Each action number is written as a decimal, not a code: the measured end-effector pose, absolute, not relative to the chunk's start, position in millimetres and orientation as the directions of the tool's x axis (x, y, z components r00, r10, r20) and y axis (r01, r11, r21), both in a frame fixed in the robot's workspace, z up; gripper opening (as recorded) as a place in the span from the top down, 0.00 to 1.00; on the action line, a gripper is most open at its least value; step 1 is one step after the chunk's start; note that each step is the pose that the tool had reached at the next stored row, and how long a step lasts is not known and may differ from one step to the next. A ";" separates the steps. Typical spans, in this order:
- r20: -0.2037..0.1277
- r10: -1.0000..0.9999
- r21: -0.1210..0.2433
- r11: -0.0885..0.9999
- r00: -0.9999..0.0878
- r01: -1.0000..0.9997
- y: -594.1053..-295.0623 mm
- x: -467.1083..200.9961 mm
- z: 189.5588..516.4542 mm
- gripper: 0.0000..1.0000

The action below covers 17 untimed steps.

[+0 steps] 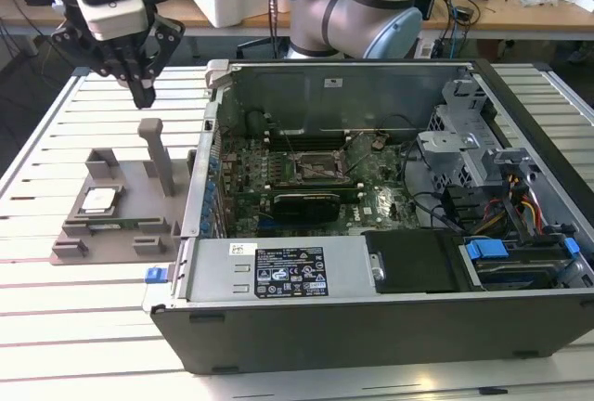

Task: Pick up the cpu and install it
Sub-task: 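Reach for the cpu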

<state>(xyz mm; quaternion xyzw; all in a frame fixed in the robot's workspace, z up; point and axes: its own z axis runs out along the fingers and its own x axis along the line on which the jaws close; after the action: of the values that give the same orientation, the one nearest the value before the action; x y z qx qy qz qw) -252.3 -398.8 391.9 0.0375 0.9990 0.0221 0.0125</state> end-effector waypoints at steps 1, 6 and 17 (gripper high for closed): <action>-0.023 0.075 0.045 0.996 -0.997 0.074 -398.8 -253.9 391.9 0.89; -0.023 0.075 0.045 0.996 -0.997 0.074 -398.9 -262.0 391.8 0.89; -0.023 0.075 0.045 0.996 -0.997 0.074 -398.8 -280.4 391.6 0.89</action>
<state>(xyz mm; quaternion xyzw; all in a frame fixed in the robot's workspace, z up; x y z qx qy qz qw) -280.4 -398.8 391.6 0.0374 0.9990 0.0221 0.0125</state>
